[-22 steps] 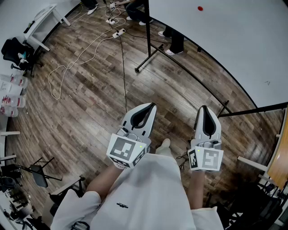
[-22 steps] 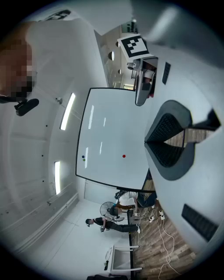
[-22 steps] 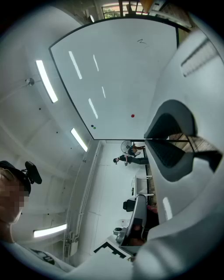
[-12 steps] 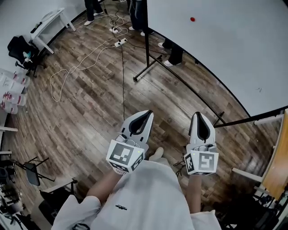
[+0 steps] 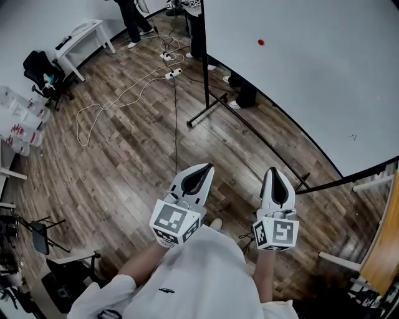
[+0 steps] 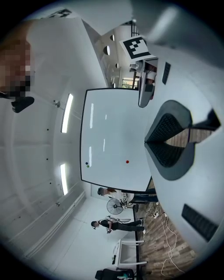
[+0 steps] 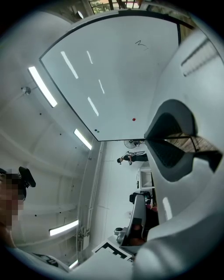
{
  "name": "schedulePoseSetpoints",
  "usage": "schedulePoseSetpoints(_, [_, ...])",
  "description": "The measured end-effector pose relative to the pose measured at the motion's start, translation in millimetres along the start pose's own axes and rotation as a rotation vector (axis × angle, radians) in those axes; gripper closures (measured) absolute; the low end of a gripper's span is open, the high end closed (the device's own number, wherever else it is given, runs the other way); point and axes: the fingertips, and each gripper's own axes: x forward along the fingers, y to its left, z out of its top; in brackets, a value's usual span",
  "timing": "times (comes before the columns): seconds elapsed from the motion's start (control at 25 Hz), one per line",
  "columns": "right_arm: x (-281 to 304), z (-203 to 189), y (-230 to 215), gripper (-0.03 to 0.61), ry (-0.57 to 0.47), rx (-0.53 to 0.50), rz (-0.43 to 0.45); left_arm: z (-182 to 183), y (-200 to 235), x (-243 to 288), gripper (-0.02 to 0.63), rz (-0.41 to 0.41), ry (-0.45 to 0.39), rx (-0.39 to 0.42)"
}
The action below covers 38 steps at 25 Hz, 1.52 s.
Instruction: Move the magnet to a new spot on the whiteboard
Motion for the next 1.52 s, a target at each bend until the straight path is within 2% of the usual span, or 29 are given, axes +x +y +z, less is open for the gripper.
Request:
schedulePoseSetpoints(0.2, [6,3,-9,0.573,0.005,0.033,-0.005,6,-2,15,0.607,-0.01,-0.001,0.016])
schedulePoseSetpoints(0.44, [42,-4,-20,0.572,0.012,-0.021,0.002,10,19,53,0.607,-0.023,-0.026,0.006])
schedulePoseSetpoints(0.72, [140,-3,-40,0.572,0.004,-0.037,-0.029,25,80,136,0.607,-0.059,-0.032,-0.023])
schedulePoseSetpoints(1.2, [339,19,-68,0.572,-0.003,-0.06,-0.09,86,221,277,0.607,-0.114,-0.027,-0.023])
schedulePoseSetpoints(1.52, [402,24,-95,0.572,0.011,-0.093,-0.127,91,247,342,0.607,-0.173,0.001,-0.039])
